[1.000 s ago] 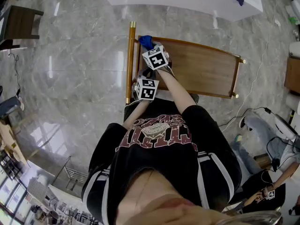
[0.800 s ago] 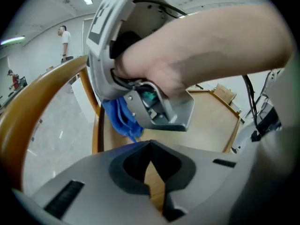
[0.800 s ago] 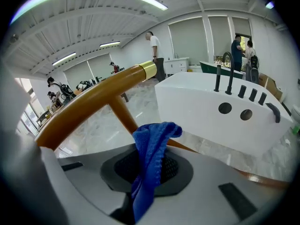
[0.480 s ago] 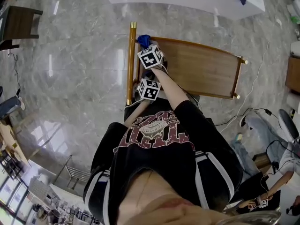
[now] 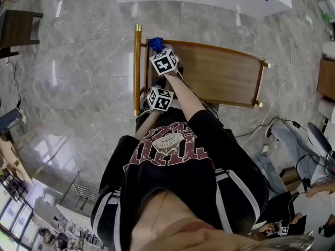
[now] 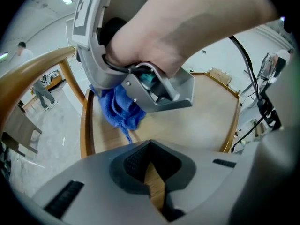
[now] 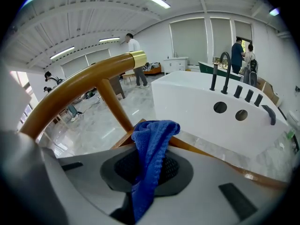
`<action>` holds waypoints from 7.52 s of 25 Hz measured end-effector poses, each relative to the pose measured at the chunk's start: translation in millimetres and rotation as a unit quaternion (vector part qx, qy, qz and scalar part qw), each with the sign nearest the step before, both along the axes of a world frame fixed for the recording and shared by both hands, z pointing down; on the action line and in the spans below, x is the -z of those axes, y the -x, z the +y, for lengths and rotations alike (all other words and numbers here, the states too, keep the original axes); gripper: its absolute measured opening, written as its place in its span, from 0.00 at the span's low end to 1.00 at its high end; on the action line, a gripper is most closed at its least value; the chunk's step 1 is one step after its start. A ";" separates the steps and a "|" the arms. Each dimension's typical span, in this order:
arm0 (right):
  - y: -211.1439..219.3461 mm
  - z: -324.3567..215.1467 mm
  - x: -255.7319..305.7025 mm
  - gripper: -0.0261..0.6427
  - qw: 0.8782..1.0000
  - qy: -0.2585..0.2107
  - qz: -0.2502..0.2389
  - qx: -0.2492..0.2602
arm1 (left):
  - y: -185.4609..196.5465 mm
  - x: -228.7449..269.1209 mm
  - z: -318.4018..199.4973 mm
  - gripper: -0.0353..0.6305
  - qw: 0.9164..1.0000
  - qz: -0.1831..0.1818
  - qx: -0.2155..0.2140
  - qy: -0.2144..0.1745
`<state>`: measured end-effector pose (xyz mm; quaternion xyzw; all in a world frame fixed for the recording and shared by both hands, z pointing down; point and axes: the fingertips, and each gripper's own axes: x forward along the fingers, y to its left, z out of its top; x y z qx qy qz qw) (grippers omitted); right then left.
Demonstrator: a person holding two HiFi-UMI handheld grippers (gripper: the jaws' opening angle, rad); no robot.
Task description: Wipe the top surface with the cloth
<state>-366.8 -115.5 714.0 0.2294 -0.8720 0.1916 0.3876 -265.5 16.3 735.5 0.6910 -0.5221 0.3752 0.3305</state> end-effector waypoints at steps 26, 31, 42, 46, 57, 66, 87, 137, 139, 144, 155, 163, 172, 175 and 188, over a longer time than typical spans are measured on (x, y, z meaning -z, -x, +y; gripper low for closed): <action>-61.0 -16.1 -2.7 0.12 1.000 0.012 -0.002 -0.028 | -3.8 -3.2 0.6 0.12 0.998 -0.053 -0.011 0.020; -66.7 -17.1 -3.0 0.12 1.000 0.015 0.006 -0.011 | -4.9 -3.4 1.1 0.12 0.998 -0.065 -0.008 0.021; -95.0 -25.2 -1.2 0.12 1.000 0.007 -0.003 -0.028 | -4.6 -1.5 -2.4 0.12 0.996 -0.067 0.043 0.028; -102.1 -26.7 -2.1 0.12 0.999 0.013 -0.006 -0.029 | -3.1 -3.2 -0.8 0.12 0.995 -0.082 0.040 0.028; -125.4 -34.0 -5.8 0.12 0.999 0.016 -0.010 -0.039 | -2.0 -6.5 -2.8 0.12 0.994 -0.092 0.050 0.040; -151.0 -39.1 -7.7 0.12 0.999 0.019 -0.006 -0.043 | -7.9 -6.6 -2.7 0.12 0.991 -0.115 0.039 0.057; -200.3 -49.4 -9.0 0.12 0.998 0.034 0.005 -0.054 | -142.5 -9.0 -28.0 0.12 0.989 -0.026 -0.131 0.065; -350.2 -89.0 -12.4 0.12 0.990 0.023 0.032 -0.135 | -143.0 -11.2 -25.9 0.12 0.989 -0.040 -0.111 0.093; -357.9 -89.6 -10.5 0.12 0.990 0.025 0.034 -0.137 | -142.5 -10.2 -25.8 0.12 0.989 -0.041 -0.109 0.093; -380.7 -94.1 -10.2 0.12 0.988 0.026 0.038 -0.146 | -146.1 -10.0 -27.0 0.12 0.989 -0.044 -0.106 0.096; -431.9 -103.3 -16.3 0.13 0.982 0.024 0.047 -0.183 | -156.1 -13.6 -26.8 0.12 0.988 -0.048 -0.107 0.100; -462.9 -111.3 -16.5 0.13 0.976 0.019 0.051 -0.209 | -152.9 -10.7 -27.0 0.12 0.988 -0.049 -0.105 0.102; -496.7 -118.9 -16.6 0.12 0.971 0.008 0.071 -0.227 | -149.5 -11.1 -25.9 0.12 0.987 -0.052 -0.105 0.106; -507.1 -121.2 -12.5 0.13 0.968 0.002 0.081 -0.236 | -148.1 -11.2 -25.7 0.12 0.987 -0.051 -0.105 0.108; -541.7 -129.4 -8.5 0.12 0.961 -0.006 0.107 -0.256 | -148.1 -11.0 -26.5 0.12 0.988 -0.052 -0.104 0.107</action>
